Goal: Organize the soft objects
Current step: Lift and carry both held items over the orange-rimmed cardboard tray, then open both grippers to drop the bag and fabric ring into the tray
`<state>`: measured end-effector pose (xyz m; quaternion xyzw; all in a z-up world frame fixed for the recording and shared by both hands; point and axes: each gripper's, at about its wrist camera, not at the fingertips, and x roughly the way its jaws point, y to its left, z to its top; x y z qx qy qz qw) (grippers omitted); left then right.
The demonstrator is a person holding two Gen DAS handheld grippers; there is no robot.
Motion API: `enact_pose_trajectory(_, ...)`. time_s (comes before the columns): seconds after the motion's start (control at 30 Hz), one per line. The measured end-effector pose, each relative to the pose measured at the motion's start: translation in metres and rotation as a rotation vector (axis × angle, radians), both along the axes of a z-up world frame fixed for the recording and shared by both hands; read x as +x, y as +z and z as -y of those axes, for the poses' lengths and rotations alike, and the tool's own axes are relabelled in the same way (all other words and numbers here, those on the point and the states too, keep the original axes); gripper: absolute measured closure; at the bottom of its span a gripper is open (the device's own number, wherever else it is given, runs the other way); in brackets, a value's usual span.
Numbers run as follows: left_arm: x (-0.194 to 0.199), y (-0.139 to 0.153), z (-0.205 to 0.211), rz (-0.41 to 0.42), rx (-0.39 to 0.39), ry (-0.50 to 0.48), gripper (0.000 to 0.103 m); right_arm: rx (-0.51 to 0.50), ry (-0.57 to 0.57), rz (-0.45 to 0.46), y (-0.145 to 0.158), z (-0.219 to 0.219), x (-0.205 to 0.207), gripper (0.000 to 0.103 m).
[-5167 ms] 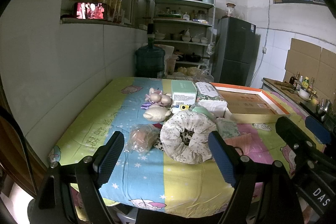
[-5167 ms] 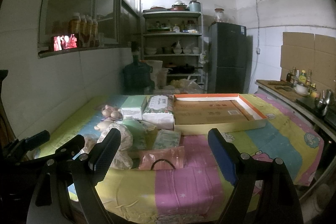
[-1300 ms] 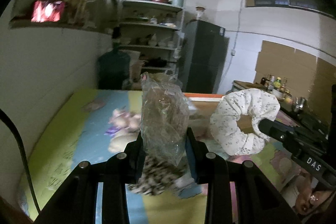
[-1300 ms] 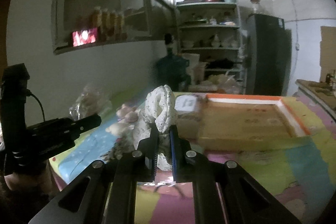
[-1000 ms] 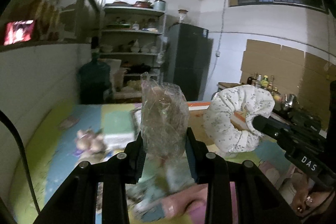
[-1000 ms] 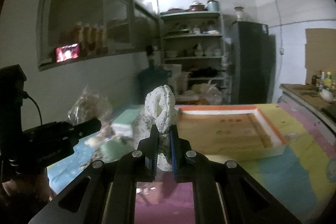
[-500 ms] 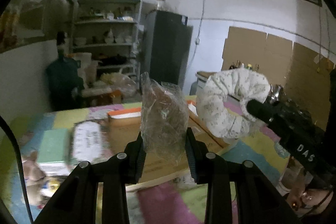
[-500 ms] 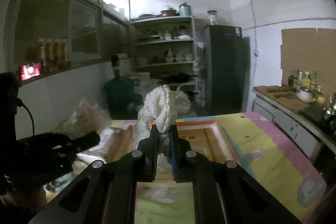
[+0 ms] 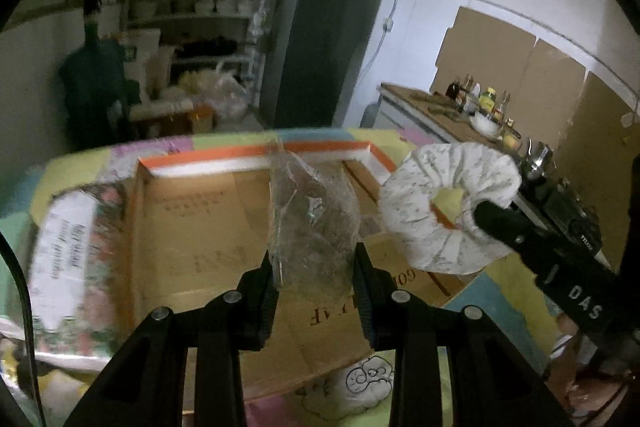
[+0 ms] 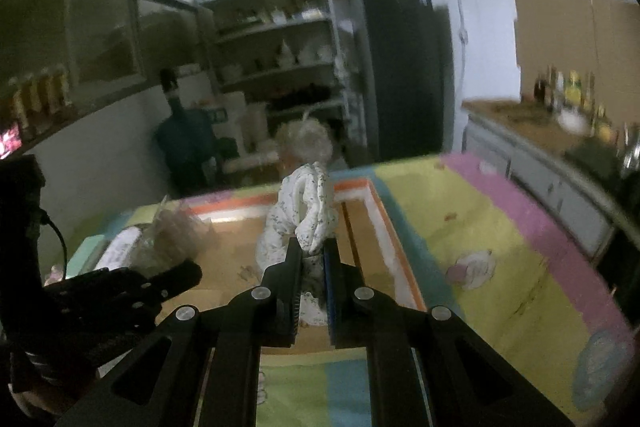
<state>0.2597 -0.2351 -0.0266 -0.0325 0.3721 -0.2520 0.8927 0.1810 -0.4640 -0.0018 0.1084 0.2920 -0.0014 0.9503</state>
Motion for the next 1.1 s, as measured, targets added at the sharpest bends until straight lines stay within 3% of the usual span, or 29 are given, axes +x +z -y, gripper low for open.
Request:
enact_pose_trajectory(0.23,0.009,-0.024,0.021,-0.084,0.028,-0.024,0.069,0.09,0.0,-0.085,-0.029,0.018,0.024,0.093)
enact_pose_trajectory(0.63,0.011,-0.041,0.038,-0.1,0.072,-0.06,0.066,0.056,-0.013,-0.159,-0.053,0.022,0.032,0.09)
enact_pose_trajectory(0.73,0.011,-0.043,0.041,-0.107,0.084,-0.08,0.058,0.056,-0.016,-0.155,-0.056,0.023,0.03,0.084)
enact_pose_trajectory(0.77,0.012,-0.043,0.041,-0.106,0.086,-0.083,0.05,0.057,-0.018,-0.153,-0.056,0.023,0.03,0.081)
enact_pose_trajectory(0.9,0.01,-0.041,0.042,-0.097,0.086,-0.066,0.04,0.048,-0.026,-0.137,-0.054,0.022,0.027,0.061)
enact_pose_trajectory(0.97,0.008,-0.039,0.039,-0.085,0.083,-0.053,0.028,0.041,-0.032,-0.127,-0.051,0.023,0.023,0.056)
enact_pose_trajectory(1.1,0.005,-0.033,0.032,-0.05,0.073,-0.027,0.025,0.035,-0.042,-0.107,-0.045,0.024,0.016,0.053)
